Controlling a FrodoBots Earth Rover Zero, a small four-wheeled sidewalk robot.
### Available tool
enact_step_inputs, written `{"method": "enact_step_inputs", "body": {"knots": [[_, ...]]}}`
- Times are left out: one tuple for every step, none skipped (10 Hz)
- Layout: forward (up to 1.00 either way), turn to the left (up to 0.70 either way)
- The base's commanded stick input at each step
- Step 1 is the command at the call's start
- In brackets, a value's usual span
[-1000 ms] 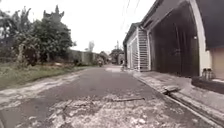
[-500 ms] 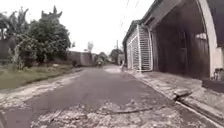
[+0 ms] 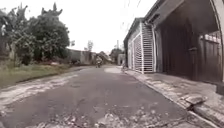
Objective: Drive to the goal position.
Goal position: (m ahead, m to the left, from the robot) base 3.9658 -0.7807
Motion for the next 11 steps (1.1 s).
{"method": "enact_step_inputs", "body": {"knots": [[0.7, 0.05], [0.7, 0.05], [0.7, 0.06], [0.7, 0.06], [0.7, 0.06], [0.7, 0.06], [0.7, 0.06], [0.7, 0.06], [0.7, 0.06], [0.7, 0.06], [0.7, 0.06]]}}
